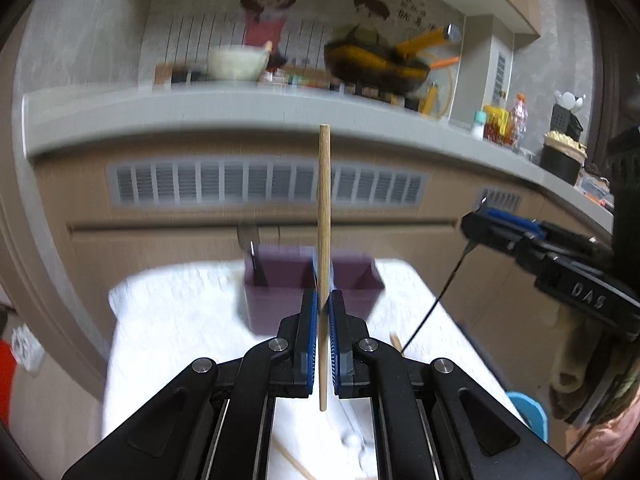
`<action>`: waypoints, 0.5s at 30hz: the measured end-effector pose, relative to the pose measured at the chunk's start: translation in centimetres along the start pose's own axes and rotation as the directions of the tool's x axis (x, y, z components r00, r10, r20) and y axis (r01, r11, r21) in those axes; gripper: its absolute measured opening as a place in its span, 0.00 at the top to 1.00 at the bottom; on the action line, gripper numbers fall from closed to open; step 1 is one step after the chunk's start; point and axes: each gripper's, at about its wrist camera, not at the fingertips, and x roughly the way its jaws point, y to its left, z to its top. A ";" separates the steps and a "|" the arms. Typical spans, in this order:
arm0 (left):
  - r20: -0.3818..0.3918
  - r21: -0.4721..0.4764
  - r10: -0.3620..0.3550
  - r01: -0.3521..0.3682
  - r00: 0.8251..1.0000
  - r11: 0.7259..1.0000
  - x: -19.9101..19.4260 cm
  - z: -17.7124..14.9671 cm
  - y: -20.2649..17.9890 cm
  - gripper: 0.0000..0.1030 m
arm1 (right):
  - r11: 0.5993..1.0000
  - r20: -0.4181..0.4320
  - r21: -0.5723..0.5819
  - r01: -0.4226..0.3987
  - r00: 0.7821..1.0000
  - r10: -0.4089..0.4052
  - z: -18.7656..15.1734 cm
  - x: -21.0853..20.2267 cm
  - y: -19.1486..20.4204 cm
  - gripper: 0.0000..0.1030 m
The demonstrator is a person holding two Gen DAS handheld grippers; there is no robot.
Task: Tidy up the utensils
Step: 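Carry both chopsticks over the purple caddy and open both grippers to drop them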
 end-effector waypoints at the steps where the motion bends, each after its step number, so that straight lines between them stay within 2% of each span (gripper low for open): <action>1: 0.024 0.009 0.007 -0.007 1.000 1.000 -0.2 1.1 0.0 0.94 | 1.000 0.020 -0.008 0.012 1.000 -0.012 0.9 -0.3 0.0 0.71; 5: 0.137 0.055 0.016 -0.024 0.990 0.998 -0.6 6.3 -0.5 0.94 | 0.997 0.135 -0.043 0.069 0.989 -0.063 5.8 -1.7 -0.4 0.71; 8: 0.176 0.064 0.006 -0.018 0.984 0.998 0.4 8.8 -0.3 0.94 | 0.993 0.178 -0.056 0.106 0.980 -0.095 8.2 -1.6 -0.8 0.71; 12: 0.166 0.050 -0.003 -0.005 0.986 0.999 3.9 10.5 0.8 0.94 | 0.988 0.178 -0.049 0.143 0.975 -0.133 9.9 1.0 -2.3 0.71; 15: 0.123 0.024 -0.010 0.007 0.992 1.000 7.2 10.4 1.7 0.94 | 0.986 0.145 -0.046 0.159 0.978 -0.151 9.6 3.6 -3.2 0.71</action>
